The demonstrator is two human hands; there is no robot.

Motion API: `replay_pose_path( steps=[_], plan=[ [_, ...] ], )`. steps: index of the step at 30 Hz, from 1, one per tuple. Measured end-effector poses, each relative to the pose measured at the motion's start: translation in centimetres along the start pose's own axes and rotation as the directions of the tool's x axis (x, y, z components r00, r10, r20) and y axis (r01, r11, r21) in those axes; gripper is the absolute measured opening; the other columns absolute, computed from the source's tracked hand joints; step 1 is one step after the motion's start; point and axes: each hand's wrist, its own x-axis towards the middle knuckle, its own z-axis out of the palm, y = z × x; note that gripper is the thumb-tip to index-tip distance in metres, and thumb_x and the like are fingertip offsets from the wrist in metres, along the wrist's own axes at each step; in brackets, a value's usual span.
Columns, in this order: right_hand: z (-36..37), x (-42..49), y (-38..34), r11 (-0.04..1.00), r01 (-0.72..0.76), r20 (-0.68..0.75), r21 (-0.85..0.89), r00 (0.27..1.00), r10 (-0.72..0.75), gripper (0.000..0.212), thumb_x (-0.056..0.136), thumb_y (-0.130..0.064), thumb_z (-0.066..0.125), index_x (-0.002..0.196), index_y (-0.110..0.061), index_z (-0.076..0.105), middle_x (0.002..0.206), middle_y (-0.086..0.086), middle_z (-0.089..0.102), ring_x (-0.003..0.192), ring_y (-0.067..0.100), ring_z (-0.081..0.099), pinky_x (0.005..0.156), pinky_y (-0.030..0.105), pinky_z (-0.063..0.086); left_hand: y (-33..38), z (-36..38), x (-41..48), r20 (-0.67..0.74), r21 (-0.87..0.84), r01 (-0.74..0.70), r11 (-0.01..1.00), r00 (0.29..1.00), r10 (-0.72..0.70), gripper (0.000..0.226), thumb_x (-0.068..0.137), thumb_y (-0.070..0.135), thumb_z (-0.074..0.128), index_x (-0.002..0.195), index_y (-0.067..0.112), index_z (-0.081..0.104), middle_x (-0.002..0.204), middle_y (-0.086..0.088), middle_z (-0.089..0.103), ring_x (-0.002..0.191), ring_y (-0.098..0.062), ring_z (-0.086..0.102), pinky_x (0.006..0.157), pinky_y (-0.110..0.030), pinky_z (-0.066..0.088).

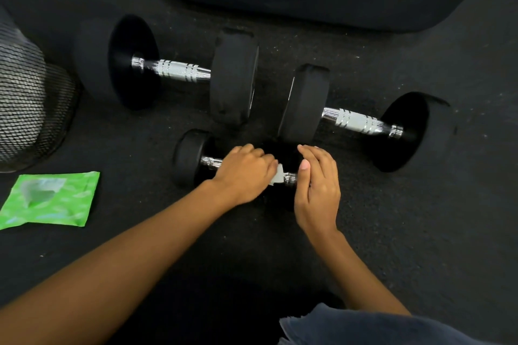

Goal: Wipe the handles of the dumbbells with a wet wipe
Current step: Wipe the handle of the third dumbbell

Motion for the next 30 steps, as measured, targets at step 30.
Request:
replay_pose_path(
  steps=[30],
  plan=[
    [0.0,-0.5,0.1,1.000,0.008,-0.003,0.006,1.000,-0.008,0.038,0.097,-0.022,0.034,0.121,-0.005,0.059,0.120,0.007,0.059,0.120,0.017,0.047,0.099,0.039,0.041,1.3,2.0,-2.0,-0.387,-0.280,-0.283,0.917,0.908,0.162,0.032,0.082,0.025,0.053,0.105,0.005,0.065,0.102,-0.006,0.067,0.095,-0.021,0.061,0.093,-0.026,0.035]
  ],
)
